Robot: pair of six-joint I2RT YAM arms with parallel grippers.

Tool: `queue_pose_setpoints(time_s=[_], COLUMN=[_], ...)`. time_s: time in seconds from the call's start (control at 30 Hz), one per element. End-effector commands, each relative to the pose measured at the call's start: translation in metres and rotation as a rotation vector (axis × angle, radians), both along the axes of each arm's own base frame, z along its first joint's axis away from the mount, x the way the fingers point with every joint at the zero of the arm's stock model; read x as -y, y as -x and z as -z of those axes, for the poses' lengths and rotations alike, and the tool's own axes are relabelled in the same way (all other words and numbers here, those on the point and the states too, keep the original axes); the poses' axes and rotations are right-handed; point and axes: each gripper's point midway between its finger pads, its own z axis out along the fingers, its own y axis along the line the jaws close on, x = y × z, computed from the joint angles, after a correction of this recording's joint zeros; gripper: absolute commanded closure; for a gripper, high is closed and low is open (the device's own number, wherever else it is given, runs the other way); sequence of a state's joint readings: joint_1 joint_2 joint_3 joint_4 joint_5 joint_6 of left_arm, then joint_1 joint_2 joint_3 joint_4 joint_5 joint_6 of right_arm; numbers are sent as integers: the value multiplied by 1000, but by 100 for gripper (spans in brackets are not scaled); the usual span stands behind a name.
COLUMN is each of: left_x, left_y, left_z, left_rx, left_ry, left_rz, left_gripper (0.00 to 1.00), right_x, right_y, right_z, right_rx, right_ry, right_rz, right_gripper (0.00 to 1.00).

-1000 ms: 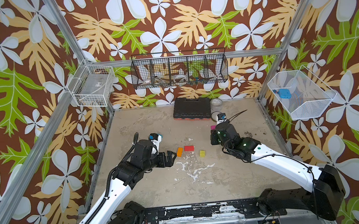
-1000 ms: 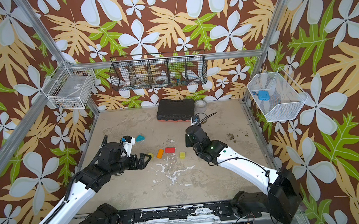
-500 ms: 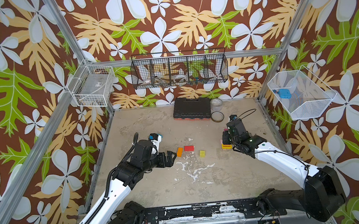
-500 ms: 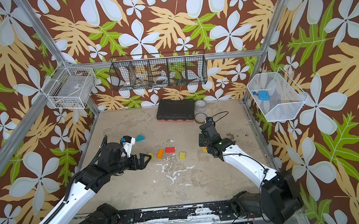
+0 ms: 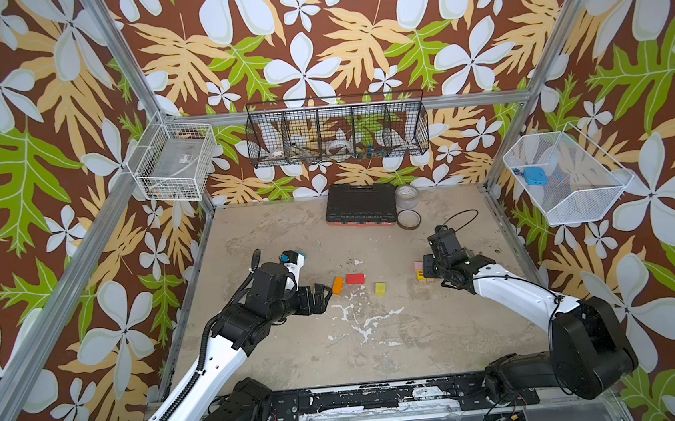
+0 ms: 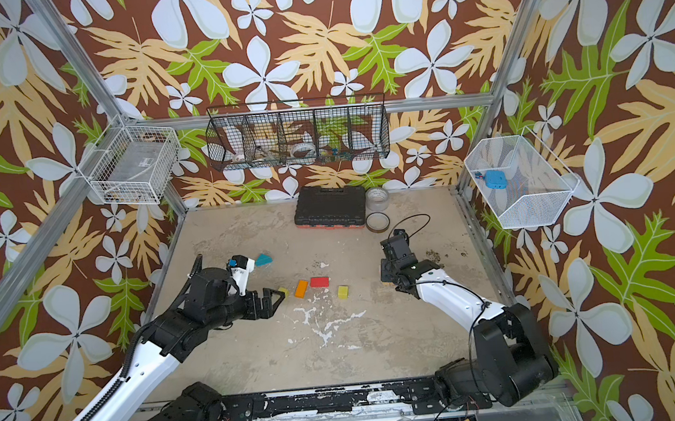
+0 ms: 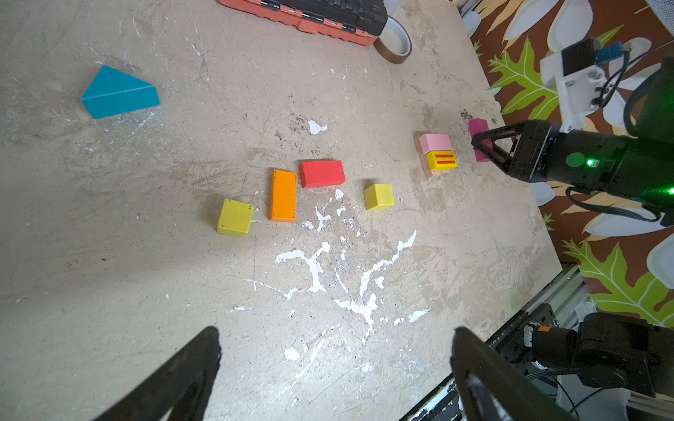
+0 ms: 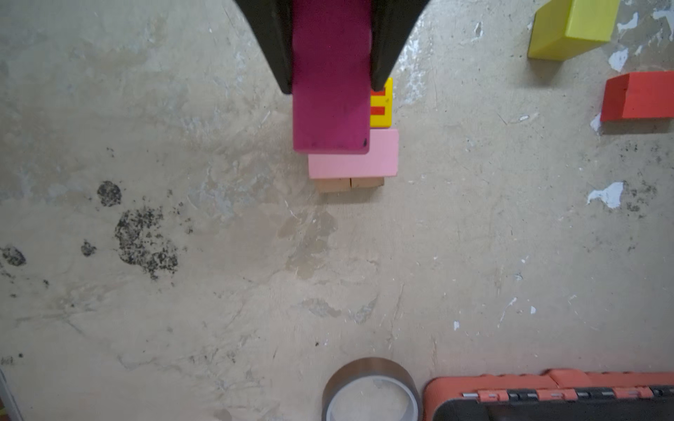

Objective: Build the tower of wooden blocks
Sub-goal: 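Lower the magenta block onto the stack beside the pink block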

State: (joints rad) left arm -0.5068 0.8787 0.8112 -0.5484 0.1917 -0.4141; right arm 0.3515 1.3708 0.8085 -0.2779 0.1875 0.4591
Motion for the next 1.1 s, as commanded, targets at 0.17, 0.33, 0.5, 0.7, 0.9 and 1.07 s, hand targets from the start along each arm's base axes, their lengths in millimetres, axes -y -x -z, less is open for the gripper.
queue_pose_setpoints(time_s=[0.17, 0.33, 0.5, 0.7, 0.9, 1.07], left_x=[0, 0, 0, 1, 1, 1], left_y=[-1, 0, 0, 1, 1, 1], left_z=[-1, -3, -3, -3, -4, -4], left_rx=[7, 11, 13, 15, 16, 16], left_ry=[2, 3, 2, 2, 3, 3], left_rz=[-3, -5, -5, -4, -4, -4], left_gripper=[0, 0, 0, 0, 0, 0], right_x=[3, 8, 7, 6, 3, 2], right_y=[0, 0, -2, -10, -14, -14], right_z=[8, 17, 23, 29, 37, 39], right_rx=[-9, -26, -38, -39, -58, -63], right_ry=[-18, -19, -25, -10, -10, -7], right_rz=[-4, 1, -2, -17, -28, -31], right_gripper=[88, 88, 89, 89, 89, 88])
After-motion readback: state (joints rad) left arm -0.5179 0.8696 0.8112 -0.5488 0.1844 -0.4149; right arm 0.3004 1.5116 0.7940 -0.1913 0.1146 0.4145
